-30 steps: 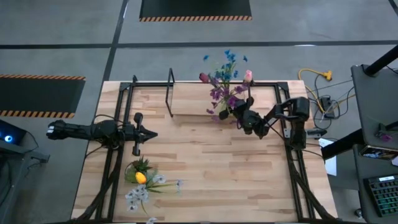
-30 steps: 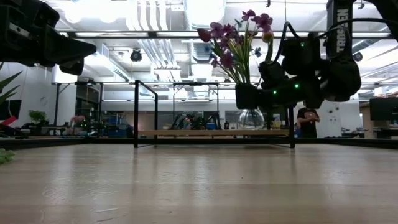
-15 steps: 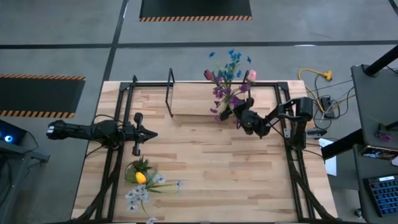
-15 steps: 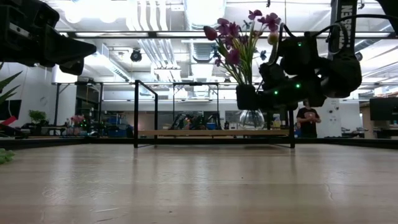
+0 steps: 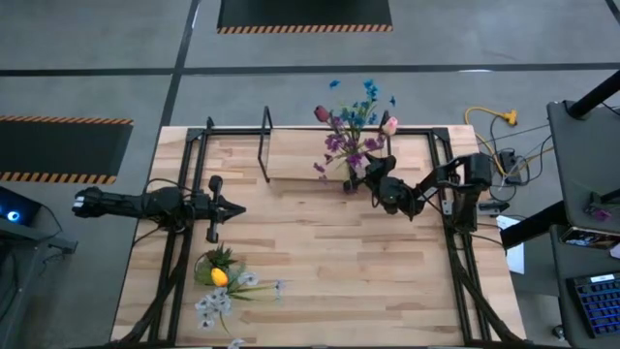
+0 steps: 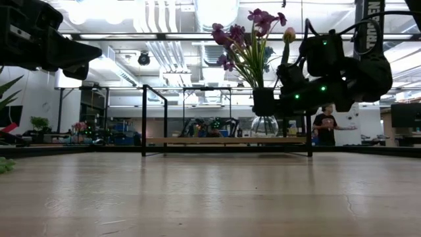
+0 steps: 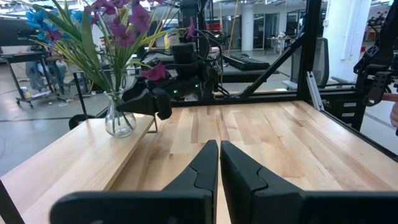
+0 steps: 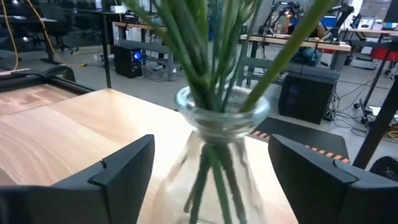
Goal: Pick and place flowers into a vace then onto a shelf
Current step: Put the right transparent vase on the shelf
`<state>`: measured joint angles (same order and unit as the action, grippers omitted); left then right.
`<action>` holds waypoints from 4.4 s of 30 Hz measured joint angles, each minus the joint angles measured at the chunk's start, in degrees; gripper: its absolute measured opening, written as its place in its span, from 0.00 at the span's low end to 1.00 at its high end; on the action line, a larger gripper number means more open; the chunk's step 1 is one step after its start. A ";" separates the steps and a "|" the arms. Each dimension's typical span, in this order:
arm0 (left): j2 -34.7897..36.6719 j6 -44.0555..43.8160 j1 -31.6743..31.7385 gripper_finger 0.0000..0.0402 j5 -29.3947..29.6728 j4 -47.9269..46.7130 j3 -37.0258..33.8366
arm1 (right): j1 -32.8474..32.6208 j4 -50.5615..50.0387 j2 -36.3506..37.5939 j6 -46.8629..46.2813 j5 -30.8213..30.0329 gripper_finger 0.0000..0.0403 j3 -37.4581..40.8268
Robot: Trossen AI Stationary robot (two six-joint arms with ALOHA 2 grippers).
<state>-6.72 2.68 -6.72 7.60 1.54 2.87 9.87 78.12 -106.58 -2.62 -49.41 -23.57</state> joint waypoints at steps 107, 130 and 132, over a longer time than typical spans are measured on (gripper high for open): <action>0.00 0.00 0.02 0.00 0.02 -0.11 0.00 | -8.35 -3.01 16.12 -3.57 13.47 0.82 9.02; -0.01 0.00 0.01 0.00 0.00 -0.11 0.00 | -8.35 -1.15 16.17 -4.27 13.43 0.82 9.00; 0.00 0.00 0.02 0.00 0.01 -0.09 0.00 | -8.35 -0.48 16.19 -4.29 13.42 0.82 9.00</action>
<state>-6.72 2.68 -6.70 7.61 1.45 2.87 1.52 77.63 -90.39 -6.92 -35.99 -14.57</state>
